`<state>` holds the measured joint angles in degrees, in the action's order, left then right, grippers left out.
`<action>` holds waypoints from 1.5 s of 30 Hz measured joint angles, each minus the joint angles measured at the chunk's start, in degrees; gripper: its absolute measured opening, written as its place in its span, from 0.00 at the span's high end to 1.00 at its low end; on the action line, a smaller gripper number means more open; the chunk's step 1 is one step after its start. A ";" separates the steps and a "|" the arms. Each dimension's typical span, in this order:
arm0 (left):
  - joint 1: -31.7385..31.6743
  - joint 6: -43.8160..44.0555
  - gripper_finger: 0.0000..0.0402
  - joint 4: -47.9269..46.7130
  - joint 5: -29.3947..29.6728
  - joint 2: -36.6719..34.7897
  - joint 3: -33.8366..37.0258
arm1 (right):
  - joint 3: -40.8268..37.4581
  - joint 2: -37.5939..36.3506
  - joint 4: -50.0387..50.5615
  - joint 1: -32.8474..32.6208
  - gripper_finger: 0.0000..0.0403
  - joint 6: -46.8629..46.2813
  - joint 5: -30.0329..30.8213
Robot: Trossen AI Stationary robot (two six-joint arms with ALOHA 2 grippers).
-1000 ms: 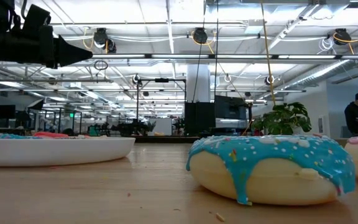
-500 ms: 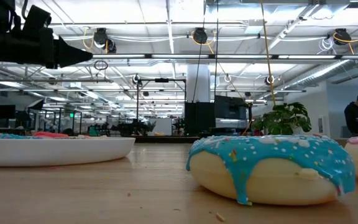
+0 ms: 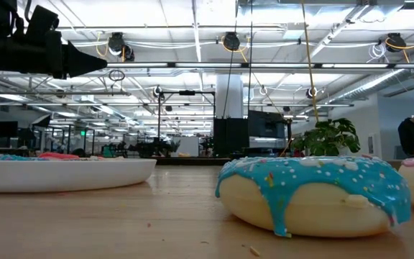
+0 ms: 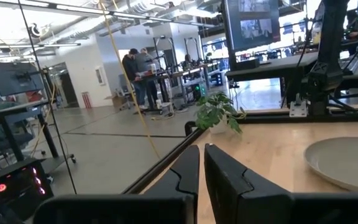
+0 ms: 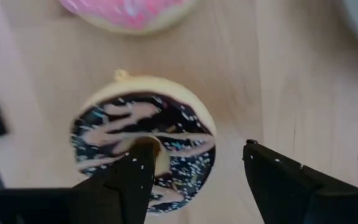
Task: Pick & Place donuts
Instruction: Put the large black donut on the gray plate
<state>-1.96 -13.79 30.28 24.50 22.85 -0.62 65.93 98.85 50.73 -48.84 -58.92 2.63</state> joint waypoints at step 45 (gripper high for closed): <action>-0.01 0.01 0.92 -0.08 -0.01 0.01 0.00 | 10.96 -12.32 9.66 7.93 0.97 9.46 3.91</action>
<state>-1.97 -13.78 30.21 24.49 22.86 -0.62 76.89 86.53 60.39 -40.91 -49.46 6.55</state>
